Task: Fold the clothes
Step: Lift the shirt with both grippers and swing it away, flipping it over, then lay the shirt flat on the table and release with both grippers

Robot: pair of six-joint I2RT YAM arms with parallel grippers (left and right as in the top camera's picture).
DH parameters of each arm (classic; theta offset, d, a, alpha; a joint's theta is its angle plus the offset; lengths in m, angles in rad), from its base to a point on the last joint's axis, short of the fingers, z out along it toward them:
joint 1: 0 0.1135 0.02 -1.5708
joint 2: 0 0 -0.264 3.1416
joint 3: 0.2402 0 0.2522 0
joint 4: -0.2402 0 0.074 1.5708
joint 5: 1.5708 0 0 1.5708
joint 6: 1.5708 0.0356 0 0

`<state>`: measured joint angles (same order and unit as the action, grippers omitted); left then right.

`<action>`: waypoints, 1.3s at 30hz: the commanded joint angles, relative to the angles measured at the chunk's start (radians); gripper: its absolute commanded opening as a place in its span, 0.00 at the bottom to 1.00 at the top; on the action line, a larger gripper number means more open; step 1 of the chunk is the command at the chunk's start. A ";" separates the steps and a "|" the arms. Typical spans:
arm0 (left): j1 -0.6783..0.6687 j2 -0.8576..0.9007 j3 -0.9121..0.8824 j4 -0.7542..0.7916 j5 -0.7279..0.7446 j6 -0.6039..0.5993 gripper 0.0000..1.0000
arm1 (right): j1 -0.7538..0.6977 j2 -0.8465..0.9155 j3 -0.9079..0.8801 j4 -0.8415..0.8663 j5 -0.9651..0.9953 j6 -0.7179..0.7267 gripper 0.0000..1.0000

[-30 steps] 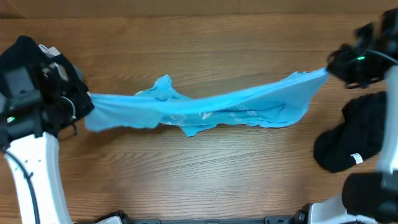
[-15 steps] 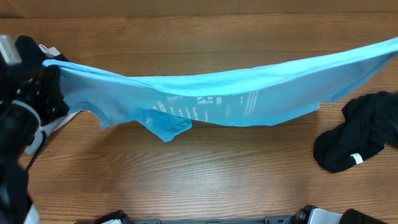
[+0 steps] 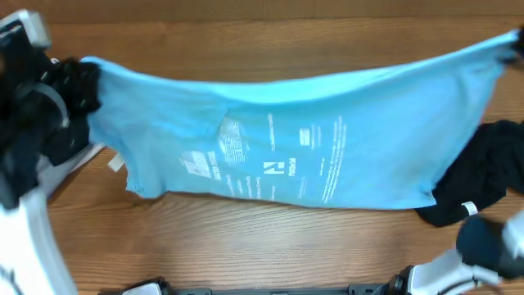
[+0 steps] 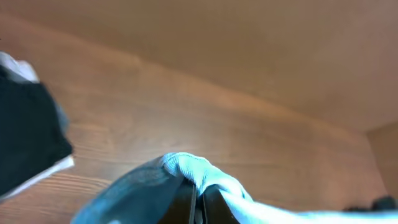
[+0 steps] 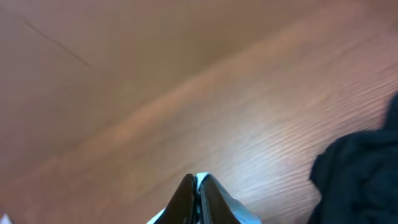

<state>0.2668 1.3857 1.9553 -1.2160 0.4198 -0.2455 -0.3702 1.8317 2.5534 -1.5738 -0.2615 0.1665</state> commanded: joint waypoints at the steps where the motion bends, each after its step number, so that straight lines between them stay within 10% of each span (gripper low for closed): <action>1: -0.064 0.173 -0.008 0.063 -0.006 0.040 0.04 | 0.055 0.145 -0.002 0.025 -0.029 -0.048 0.04; 8: -0.090 0.452 0.082 0.235 -0.070 0.013 0.04 | 0.097 0.279 0.002 0.357 -0.084 0.085 0.04; 15: -0.059 0.524 0.653 0.448 -0.229 -0.017 0.04 | 0.067 0.240 0.309 0.667 -0.132 0.291 0.04; 20: -0.042 0.523 0.951 0.136 -0.187 -0.020 0.04 | 0.019 0.240 0.396 0.470 -0.122 0.239 0.04; 28: -0.166 0.675 0.761 -0.455 -0.161 0.093 0.04 | 0.073 0.246 0.108 0.052 0.115 -0.002 0.04; 39: -0.275 0.817 0.114 -0.471 -0.149 0.168 0.04 | 0.061 0.246 -0.624 0.054 0.175 -0.066 0.04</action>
<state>-0.0010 2.2211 2.1925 -1.6684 0.2878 -0.1184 -0.2939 2.0945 2.0281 -1.5230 -0.1246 0.1173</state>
